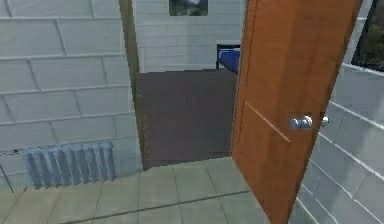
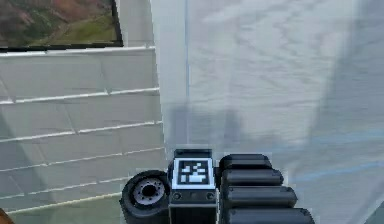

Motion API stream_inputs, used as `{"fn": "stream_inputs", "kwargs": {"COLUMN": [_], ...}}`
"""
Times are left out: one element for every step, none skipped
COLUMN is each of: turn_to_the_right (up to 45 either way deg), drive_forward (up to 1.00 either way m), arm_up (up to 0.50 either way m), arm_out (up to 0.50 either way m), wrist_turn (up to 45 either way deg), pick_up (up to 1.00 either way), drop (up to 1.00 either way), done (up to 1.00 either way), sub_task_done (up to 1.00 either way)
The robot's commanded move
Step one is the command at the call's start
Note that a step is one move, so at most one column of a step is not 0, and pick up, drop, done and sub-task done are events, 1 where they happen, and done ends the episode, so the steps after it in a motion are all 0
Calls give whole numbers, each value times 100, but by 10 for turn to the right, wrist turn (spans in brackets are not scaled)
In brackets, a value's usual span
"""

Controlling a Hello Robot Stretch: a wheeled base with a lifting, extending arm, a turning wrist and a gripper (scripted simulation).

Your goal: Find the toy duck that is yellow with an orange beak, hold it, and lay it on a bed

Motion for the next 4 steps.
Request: {"fn": "stream_inputs", "kwargs": {"turn_to_the_right": [0,-30,0,150], "drive_forward": [100,0,100,0], "arm_up": [0,0,0,0], "arm_out": [0,0,0,0], "wrist_turn": [0,0,0,0], "pick_up": [0,0,0,0], "drop": [0,0,0,0], "done": [0,0,0,0], "sub_task_done": [0,0,0,0]}}
